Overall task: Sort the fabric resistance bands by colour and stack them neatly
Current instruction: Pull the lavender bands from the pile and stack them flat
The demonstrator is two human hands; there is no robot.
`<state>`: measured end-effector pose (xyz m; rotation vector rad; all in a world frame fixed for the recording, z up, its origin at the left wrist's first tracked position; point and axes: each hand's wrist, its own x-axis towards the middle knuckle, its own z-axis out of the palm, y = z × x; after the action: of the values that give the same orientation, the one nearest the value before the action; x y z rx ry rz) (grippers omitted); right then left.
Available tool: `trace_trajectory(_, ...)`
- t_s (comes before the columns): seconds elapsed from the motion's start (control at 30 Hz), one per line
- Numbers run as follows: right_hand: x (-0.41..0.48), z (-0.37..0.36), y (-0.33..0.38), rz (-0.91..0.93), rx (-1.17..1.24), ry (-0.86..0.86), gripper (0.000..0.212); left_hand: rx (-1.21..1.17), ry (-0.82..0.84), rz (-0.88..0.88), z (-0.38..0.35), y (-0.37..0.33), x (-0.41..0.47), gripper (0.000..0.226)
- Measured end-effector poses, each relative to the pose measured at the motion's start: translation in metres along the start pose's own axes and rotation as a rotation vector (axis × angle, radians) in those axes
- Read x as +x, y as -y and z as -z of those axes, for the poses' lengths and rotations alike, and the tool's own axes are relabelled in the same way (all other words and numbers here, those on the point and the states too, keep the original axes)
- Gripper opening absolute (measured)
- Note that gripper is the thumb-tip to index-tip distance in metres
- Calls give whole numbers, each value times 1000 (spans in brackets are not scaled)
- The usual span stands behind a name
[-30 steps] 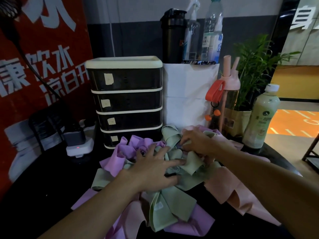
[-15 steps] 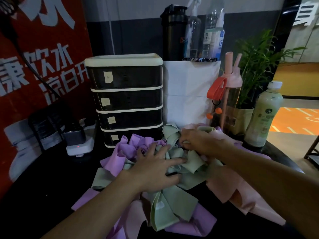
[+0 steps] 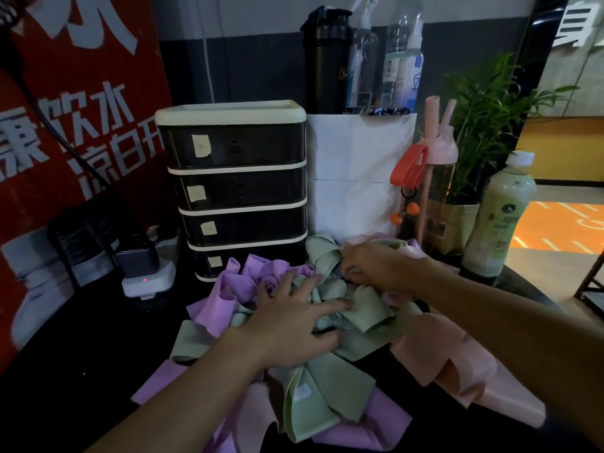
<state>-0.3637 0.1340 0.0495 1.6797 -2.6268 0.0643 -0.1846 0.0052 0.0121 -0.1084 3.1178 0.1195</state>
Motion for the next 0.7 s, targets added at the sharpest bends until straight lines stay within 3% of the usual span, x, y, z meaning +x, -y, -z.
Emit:
trace_trajectory(0.33,1,-15,-14,-101,182,-222,12,-26,-1,12,-3,2,0,56)
trace_trajectory(0.47,-7,-1,-15,-134,387,-360,13,-29,-8,21,-3,1,0,57)
trace_trajectory(0.7,-23,40,-8,-107,419,-446,20,-29,9,38,1,-2,-2,58)
